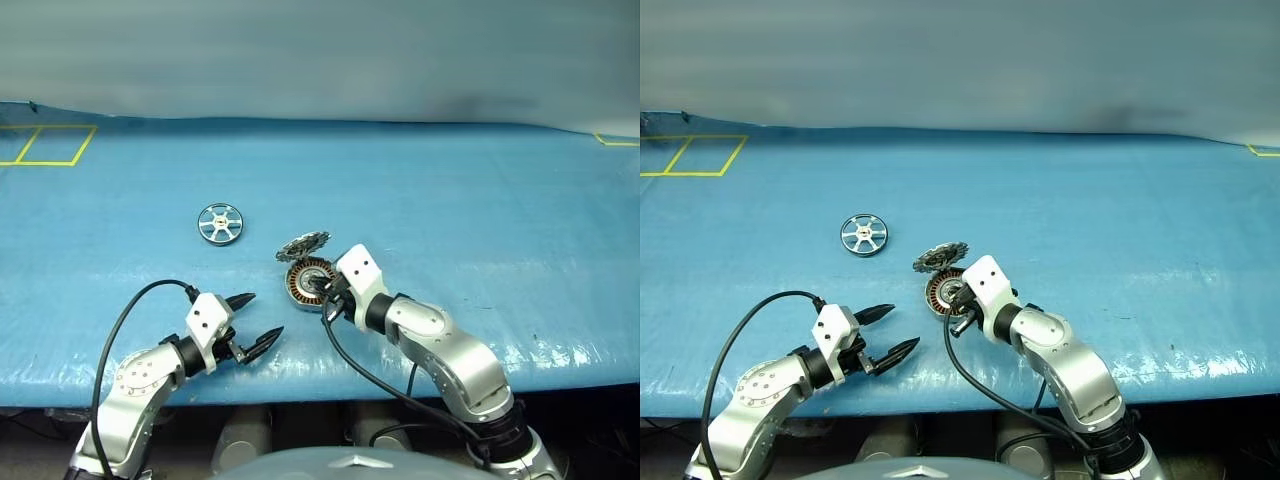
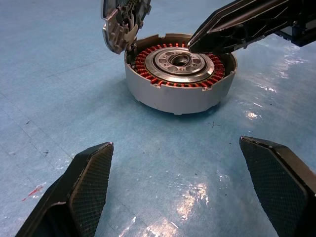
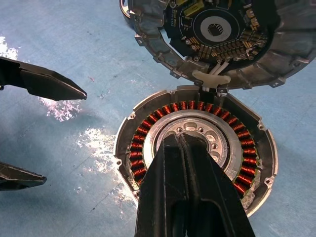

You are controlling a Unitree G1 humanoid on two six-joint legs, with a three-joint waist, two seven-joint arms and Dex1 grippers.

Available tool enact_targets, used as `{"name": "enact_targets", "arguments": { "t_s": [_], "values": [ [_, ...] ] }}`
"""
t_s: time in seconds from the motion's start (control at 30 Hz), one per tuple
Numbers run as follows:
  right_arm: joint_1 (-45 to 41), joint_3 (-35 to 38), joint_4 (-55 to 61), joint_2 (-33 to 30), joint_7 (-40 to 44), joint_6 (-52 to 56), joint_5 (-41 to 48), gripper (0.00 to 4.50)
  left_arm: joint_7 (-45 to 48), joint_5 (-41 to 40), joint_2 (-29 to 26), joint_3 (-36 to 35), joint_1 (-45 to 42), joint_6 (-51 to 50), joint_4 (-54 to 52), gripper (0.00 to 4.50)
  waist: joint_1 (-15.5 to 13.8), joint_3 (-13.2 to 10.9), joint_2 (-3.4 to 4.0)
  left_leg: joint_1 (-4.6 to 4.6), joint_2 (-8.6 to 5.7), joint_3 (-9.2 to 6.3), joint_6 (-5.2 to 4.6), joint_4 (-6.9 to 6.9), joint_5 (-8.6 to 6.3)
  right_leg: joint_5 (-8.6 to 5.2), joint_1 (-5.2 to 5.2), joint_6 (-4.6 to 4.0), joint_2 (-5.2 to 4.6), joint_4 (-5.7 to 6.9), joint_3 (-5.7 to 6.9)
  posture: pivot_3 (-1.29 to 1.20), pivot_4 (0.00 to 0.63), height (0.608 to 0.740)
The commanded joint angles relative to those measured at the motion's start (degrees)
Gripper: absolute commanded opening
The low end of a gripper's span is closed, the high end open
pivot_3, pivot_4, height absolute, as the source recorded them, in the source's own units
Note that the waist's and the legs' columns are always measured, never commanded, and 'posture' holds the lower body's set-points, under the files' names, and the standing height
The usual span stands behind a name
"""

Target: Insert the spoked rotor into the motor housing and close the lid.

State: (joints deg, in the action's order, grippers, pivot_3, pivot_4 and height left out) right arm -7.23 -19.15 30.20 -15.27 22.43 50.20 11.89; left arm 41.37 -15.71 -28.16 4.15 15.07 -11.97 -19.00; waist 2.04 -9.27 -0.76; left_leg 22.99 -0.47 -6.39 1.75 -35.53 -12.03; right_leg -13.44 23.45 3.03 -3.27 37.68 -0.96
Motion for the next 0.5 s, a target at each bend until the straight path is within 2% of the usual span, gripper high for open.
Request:
{"name": "enact_targets", "arguments": {
  "t_s": [0.03, 0.5],
  "values": [
    [-1.1, 0.6, 1.3, 0.7, -0.7, -1.8, 0.0, 0.05, 0.4, 0.0, -0.4, 0.3, -0.3, 0.4, -1.1, 4.5, 0.0, 0.0, 0.01, 0.0, 0.0, 0.0, 0.0, 0.0, 0.0, 0.0, 0.0, 0.0, 0.0, 0.0, 0.0, 0.0, 0.15, 0.74],
    [-5.4, -2.5, -7.1, 2.8, -2.2, -4.9, -3.5, 0.05, -0.2, -0.1, -0.2, 0.3, -0.1, 0.1, -1.2, 4.5, 0.0, -0.1, 0.03, 0.01, 0.0, 0.01, 0.0, 0.01, 0.0, 0.0, 0.02, 0.0, 0.01, 0.01, 0.0, 0.0, 0.15, 0.74]
  ]
}}
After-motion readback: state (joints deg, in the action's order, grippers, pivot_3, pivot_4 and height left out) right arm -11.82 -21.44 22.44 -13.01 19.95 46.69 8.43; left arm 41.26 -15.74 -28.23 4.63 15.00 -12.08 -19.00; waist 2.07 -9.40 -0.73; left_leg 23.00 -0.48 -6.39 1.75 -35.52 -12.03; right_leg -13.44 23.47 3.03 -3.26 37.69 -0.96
